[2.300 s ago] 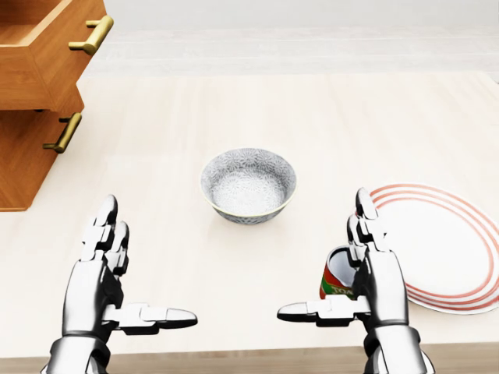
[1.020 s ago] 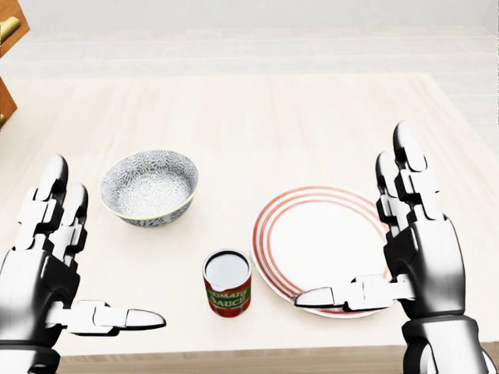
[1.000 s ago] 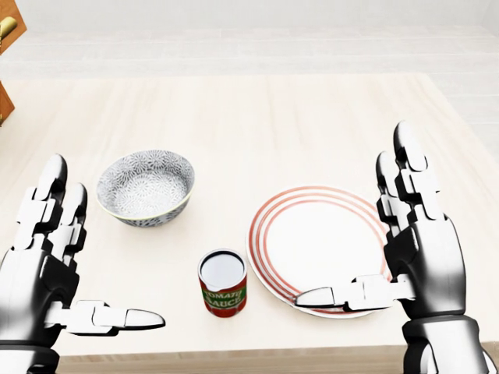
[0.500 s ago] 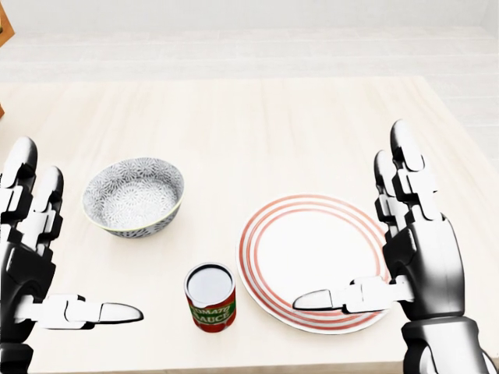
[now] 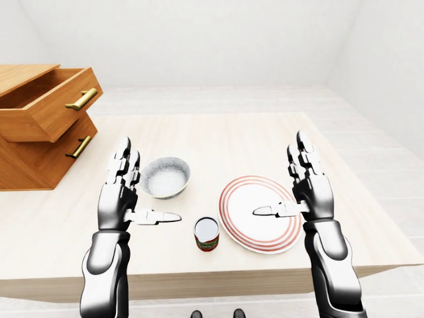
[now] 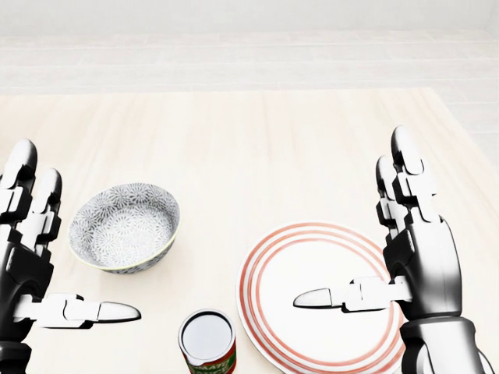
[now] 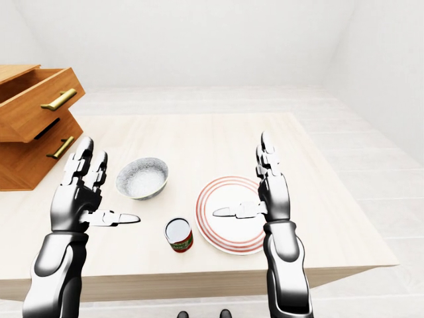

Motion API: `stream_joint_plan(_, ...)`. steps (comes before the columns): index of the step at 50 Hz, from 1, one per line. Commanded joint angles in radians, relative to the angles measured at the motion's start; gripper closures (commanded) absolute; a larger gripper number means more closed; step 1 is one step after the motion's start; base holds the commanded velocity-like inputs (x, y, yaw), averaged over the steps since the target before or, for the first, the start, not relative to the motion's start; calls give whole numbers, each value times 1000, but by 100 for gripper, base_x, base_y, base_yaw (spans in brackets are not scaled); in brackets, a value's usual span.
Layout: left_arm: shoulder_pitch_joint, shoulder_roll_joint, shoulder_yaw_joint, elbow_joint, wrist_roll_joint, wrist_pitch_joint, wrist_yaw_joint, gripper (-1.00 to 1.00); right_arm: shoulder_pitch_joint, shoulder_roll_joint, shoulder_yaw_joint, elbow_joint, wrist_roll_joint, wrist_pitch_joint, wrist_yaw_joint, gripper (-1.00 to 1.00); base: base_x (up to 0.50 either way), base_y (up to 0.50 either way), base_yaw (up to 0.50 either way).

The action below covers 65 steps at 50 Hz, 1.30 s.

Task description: Put the bowl on the plate.

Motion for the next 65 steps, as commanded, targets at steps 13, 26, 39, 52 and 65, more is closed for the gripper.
stream_joint_plan(13,3,-1,-5,10,17,0,-5,-100,-7,-3,-6,11,-12,0,-17,-100,0,0,0)
stream_joint_plan(26,4,-2,-9,19,25,0,-6,-100,3,-4,-4,20,-19,0,-15,-100,19,0,0)
stream_joint_plan(39,2,-3,-7,17,24,0,5,-100,-1,-3,-12,4,-14,0,-16,-100,0,0,0)
stream_joint_plan(52,-16,-3,-10,22,51,0,35,-100,5,-4,-18,-22,-12,0,-11,-100,0,0,0)
stream_joint_plan(65,-34,16,-2,43,63,0,24,-100,19,-4,-27,-49,-8,0,-6,-100,0,0,0)
